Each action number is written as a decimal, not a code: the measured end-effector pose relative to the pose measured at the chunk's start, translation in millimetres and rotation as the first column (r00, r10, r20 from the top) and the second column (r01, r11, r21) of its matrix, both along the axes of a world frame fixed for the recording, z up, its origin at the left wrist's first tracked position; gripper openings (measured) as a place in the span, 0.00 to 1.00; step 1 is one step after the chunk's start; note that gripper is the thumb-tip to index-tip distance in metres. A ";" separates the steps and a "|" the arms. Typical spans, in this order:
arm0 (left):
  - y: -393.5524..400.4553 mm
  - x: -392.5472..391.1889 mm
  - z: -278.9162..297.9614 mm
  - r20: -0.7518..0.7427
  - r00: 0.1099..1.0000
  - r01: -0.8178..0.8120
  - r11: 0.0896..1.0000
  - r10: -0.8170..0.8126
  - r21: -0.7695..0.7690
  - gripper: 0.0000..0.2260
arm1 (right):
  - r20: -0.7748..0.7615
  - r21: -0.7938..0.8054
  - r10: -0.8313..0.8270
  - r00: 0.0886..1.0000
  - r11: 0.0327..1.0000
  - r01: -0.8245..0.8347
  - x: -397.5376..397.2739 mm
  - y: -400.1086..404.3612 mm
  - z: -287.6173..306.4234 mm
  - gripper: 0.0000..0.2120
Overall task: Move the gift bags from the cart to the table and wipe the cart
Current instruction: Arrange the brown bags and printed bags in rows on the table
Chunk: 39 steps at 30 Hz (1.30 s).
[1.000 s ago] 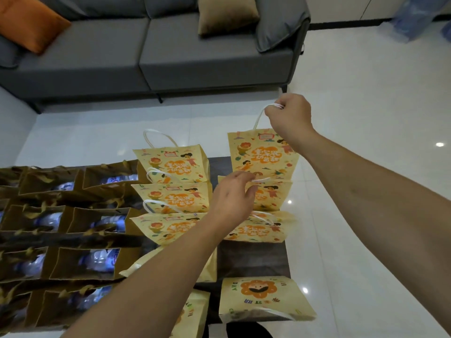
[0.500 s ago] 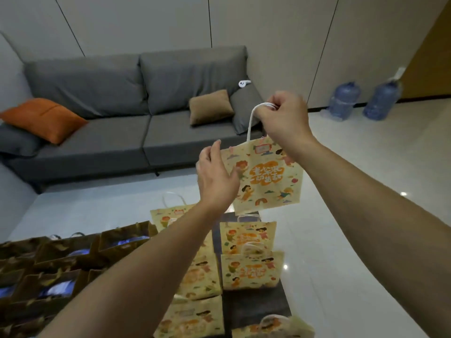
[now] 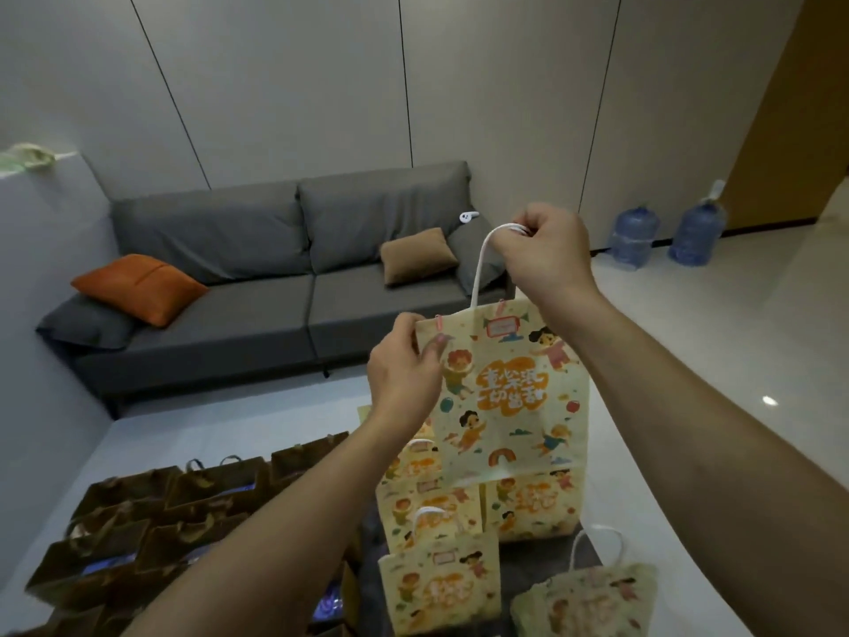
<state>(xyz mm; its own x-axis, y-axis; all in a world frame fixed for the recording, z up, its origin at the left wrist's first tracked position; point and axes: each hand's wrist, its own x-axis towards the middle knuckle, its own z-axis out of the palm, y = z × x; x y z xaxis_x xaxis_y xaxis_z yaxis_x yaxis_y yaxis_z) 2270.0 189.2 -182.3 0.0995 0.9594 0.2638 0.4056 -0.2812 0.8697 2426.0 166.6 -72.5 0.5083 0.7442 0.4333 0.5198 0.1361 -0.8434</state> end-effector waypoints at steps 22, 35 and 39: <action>-45.7 25.1 -71.7 -0.110 0.976 0.178 0.980 -0.187 -0.090 0.07 | 0.035 -0.147 -0.119 0.992 0.981 0.123 23.7 -78.5 -47.9 0.08; -22.0 19.6 -212.9 -0.816 0.328 -0.085 0.845 -0.477 -0.528 0.18 | -0.024 -0.281 -0.107 0.994 0.955 0.096 100.8 -58.2 -117.8 0.07; -17.4 20.7 -215.3 -0.798 0.394 -0.115 0.838 -0.455 -0.534 0.07 | -0.026 -0.305 -0.085 0.996 0.950 0.073 114.5 -51.7 -128.7 0.06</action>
<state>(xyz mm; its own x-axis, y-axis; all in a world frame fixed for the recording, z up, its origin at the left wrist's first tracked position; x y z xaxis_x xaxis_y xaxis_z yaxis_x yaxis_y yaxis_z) 2290.7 171.8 -397.6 0.1698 0.8378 -0.5188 0.9852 -0.1576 0.0679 2540.5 114.9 -201.2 0.5824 0.7943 0.1729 0.4854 -0.1692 -0.8578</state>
